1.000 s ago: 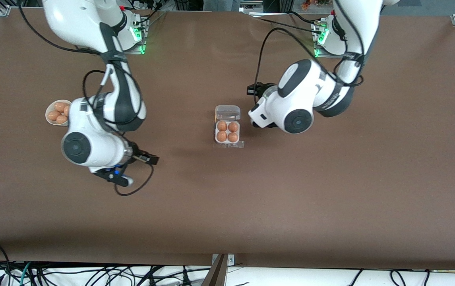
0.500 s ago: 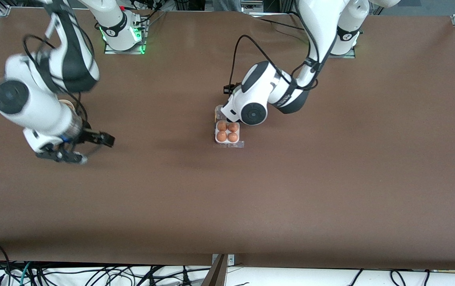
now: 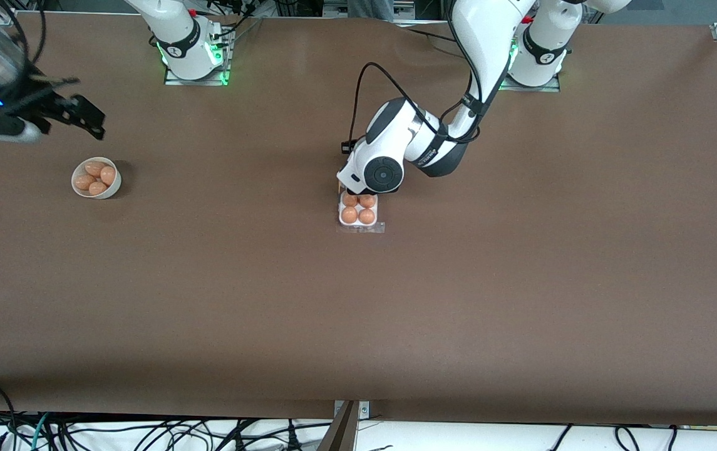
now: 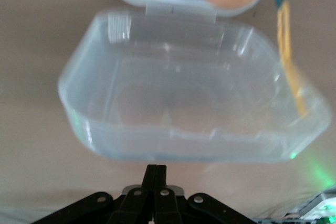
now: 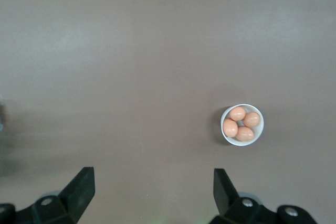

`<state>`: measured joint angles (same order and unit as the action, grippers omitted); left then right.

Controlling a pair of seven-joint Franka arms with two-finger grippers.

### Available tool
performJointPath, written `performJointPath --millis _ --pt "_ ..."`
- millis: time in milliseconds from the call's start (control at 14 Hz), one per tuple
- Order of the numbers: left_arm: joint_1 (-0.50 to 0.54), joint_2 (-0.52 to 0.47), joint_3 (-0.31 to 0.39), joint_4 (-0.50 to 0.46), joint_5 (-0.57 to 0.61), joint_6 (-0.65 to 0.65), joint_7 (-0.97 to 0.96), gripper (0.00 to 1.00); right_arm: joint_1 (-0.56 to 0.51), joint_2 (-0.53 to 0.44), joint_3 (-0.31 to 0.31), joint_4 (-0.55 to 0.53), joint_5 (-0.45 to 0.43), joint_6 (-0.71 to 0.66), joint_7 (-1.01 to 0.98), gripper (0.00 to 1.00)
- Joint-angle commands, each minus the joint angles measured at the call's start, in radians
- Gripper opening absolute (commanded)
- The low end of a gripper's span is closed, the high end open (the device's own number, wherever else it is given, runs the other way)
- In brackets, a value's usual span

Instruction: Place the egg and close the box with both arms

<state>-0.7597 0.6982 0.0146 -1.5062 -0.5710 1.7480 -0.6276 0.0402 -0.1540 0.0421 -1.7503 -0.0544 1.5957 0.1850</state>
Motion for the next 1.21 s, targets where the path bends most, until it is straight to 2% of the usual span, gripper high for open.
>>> performJointPath --millis 0,143,286,500,643,714,857,929,1000,1143 --pt "0.0 0.009 0.031 0.043 -0.003 0.028 -0.015 0.04 -0.01 0.034 -0.039 0.097 -0.001 -0.043 -0.015 1.0" --pt "0.0 0.01 0.089 0.086 -0.001 0.036 -0.004 0.05 -0.017 0.047 -0.044 0.103 0.001 -0.04 -0.012 1.0" --pt "0.003 0.015 0.137 0.136 -0.001 0.108 -0.004 0.05 -0.028 0.05 -0.047 0.103 0.001 -0.036 -0.045 1.0" --pt "0.008 0.004 0.202 0.19 0.044 0.102 -0.007 0.08 -0.043 0.057 -0.044 0.103 0.001 -0.036 -0.055 1.0" --pt "0.014 -0.028 0.247 0.225 0.127 0.067 -0.007 0.3 -0.045 0.065 -0.041 0.107 -0.001 -0.036 -0.055 1.0" --pt "0.02 -0.057 0.28 0.239 0.167 0.024 -0.003 0.46 -0.045 0.073 -0.044 0.115 -0.001 -0.043 -0.055 1.0" --pt "0.034 -0.1 0.333 0.264 0.289 -0.085 0.006 0.88 -0.057 0.083 -0.044 0.123 -0.001 -0.042 -0.055 1.0" --pt "0.037 -0.117 0.338 0.276 0.386 -0.105 0.04 1.0 -0.057 0.083 -0.041 0.124 -0.001 -0.039 -0.053 1.0" --pt "0.043 -0.144 0.346 0.282 0.463 -0.117 0.069 1.0 -0.057 0.083 -0.039 0.126 -0.001 -0.037 -0.053 1.0" --pt "0.106 -0.174 0.35 0.287 0.496 -0.159 0.08 1.0 -0.057 0.086 -0.041 0.124 0.001 -0.026 -0.053 1.0"
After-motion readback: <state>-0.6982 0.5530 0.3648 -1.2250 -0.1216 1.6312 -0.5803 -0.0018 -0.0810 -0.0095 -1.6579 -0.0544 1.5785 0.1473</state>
